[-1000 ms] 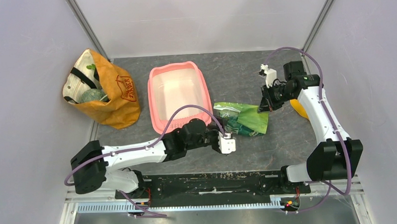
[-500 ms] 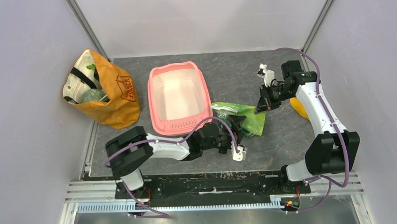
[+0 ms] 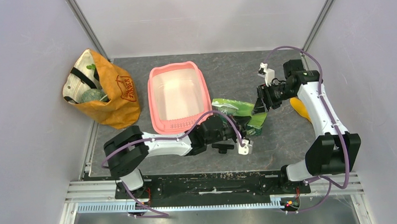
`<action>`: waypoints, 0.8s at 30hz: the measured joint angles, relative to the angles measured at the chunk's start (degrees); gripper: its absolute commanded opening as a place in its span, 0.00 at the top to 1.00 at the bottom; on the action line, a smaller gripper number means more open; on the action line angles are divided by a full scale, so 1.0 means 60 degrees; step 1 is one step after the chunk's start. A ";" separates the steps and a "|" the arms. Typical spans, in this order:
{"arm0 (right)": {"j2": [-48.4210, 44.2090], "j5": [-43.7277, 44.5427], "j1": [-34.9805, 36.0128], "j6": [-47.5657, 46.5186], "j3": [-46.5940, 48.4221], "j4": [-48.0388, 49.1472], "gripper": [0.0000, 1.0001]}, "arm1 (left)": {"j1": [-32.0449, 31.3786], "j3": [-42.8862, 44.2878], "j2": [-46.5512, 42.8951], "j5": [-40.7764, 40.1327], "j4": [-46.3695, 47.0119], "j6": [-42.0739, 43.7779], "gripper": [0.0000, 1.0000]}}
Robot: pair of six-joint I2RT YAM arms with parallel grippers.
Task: Fill the litter box with clean litter
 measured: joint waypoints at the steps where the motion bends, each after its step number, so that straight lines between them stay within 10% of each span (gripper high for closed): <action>1: -0.0029 -0.0062 -0.0033 -0.0036 0.0011 -0.0062 0.23 | 0.0018 0.0098 -0.0138 0.0022 -0.0178 -0.0073 0.98; 24: -0.3960 -0.2251 -0.2375 -0.3089 -0.0211 -0.0229 0.08 | 0.2062 0.6043 0.0477 0.4401 -0.8247 -0.5180 0.98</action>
